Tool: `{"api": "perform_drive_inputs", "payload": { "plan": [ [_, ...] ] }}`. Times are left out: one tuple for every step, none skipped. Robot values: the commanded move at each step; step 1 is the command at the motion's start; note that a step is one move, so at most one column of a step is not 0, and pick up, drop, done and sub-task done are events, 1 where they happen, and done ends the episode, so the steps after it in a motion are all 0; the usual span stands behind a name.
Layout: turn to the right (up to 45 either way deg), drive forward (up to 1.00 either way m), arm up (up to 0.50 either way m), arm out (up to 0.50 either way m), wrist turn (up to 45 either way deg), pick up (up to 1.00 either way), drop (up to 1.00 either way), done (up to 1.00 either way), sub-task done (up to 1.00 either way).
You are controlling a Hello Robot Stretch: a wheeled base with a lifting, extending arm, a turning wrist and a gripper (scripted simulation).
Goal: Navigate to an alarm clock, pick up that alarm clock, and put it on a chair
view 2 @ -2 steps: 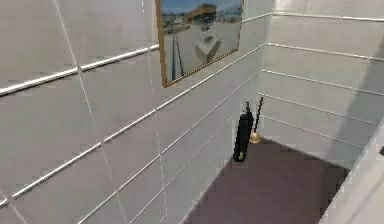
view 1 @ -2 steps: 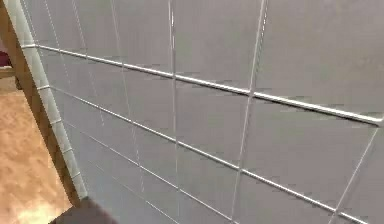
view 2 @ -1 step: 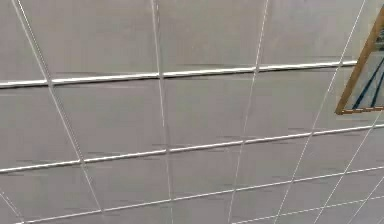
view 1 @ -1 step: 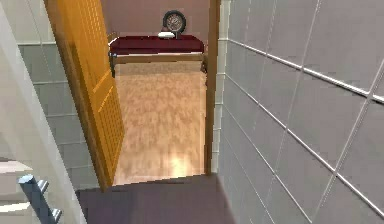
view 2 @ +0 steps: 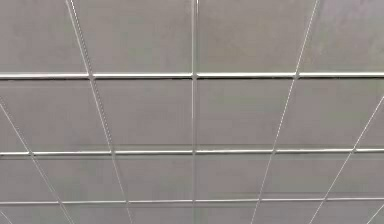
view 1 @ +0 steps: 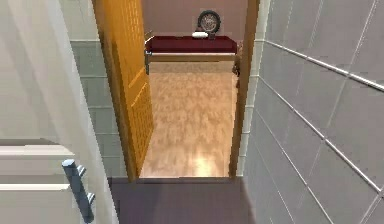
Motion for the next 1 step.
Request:
{"api": "perform_drive_inputs", "payload": {
  "plan": [
    [0.0, 0.25, 0.0, 0.0, 0.0, 0.0, 0.0, 0.0, 0.0]
  ]
}}
